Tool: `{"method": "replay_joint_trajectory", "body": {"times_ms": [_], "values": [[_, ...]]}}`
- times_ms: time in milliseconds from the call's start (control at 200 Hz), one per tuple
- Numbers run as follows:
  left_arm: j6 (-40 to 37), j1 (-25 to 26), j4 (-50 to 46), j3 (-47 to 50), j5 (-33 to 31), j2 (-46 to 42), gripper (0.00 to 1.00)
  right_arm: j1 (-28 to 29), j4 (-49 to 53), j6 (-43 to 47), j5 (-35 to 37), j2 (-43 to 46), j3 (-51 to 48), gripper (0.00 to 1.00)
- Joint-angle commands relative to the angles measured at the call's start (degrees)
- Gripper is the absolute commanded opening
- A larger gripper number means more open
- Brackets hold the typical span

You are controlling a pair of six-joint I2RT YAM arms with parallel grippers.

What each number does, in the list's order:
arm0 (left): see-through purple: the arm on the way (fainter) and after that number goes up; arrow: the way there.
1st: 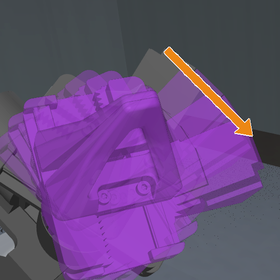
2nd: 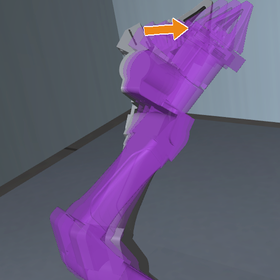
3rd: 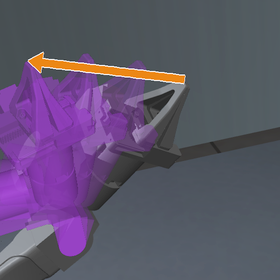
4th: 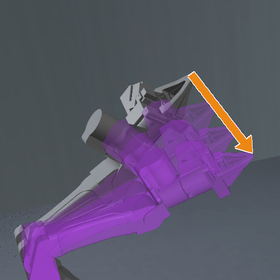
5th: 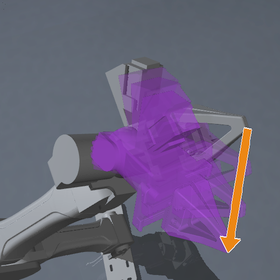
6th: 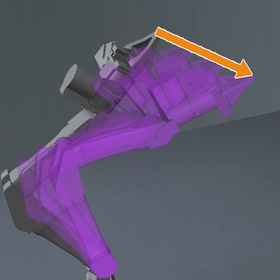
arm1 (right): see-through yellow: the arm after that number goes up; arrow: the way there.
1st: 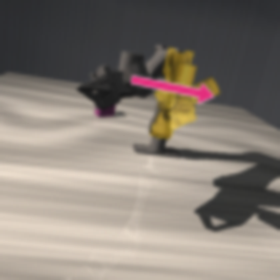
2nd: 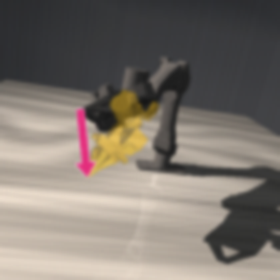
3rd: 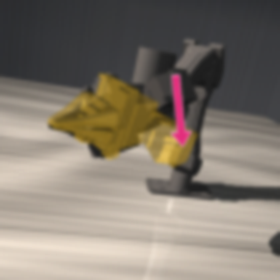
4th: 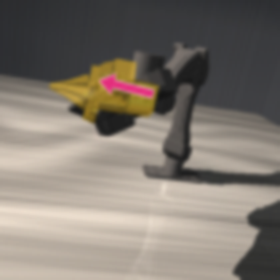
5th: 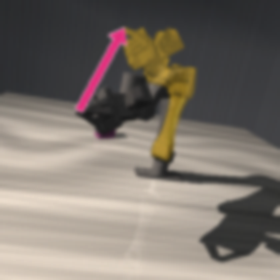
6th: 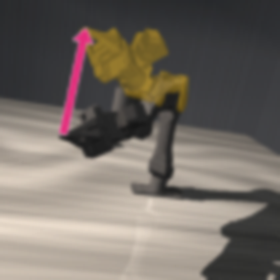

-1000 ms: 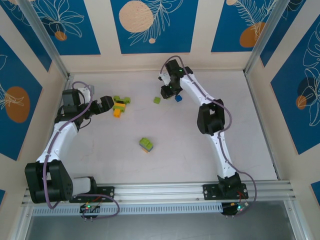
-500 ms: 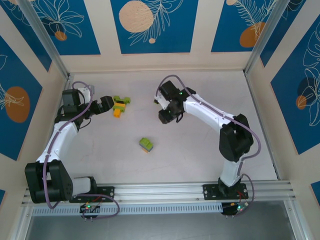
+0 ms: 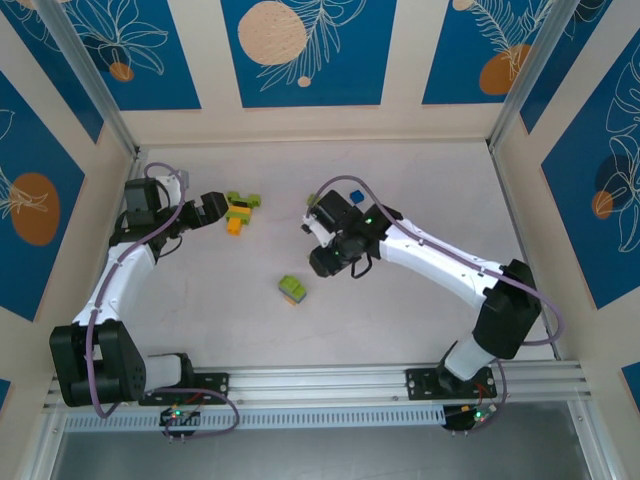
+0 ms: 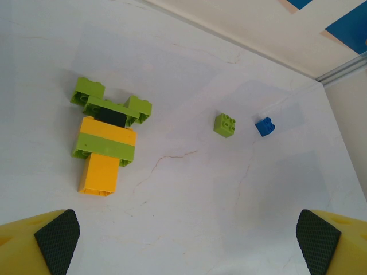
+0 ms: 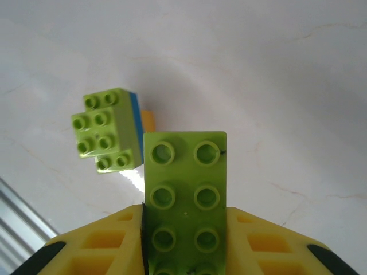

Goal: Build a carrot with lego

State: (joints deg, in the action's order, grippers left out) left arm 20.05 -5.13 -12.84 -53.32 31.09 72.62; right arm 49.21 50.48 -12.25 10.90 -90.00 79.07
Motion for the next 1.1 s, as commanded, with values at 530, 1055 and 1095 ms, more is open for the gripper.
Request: {"method": "replay_joint_trajectory", "body": {"times_ms": [530,1055,1095], "values": [[0.3,-0.6,0.3,-1.2,1.3,-0.6,1.0,6.9,-0.5,-1.6,-2.4,-7.5,6.1,0.32],[0.1,-0.6,0.1,-1.2,1.2,-0.5,1.0,7.4,-4.0,1.1,-4.7,-11.9,6.8,0.32],[0.1,-0.6,0.2,-1.2,1.2,-0.5,1.0,7.3,-3.9,1.2,-4.7,-12.3,7.0,0.32]]}}
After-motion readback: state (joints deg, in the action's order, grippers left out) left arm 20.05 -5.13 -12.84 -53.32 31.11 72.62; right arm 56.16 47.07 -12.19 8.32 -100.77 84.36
